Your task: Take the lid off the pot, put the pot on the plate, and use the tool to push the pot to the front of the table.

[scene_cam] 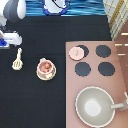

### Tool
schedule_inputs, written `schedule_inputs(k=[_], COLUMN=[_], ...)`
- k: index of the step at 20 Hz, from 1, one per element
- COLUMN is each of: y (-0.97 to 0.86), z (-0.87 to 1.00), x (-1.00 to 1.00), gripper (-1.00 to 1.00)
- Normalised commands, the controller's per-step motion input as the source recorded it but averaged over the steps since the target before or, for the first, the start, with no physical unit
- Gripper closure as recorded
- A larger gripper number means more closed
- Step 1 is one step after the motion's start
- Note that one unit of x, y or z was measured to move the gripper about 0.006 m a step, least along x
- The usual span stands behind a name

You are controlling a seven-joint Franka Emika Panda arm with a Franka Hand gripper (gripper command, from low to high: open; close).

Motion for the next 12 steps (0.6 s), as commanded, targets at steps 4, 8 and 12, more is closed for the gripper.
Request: schedule_inputs(k=[4, 8, 12], y=[0.03, 0.30, 0.33], z=[-0.75, -0.60, -0.76], x=[-0.24, -0.04, -0.21], gripper=[-1.00, -1.00, -1.00])
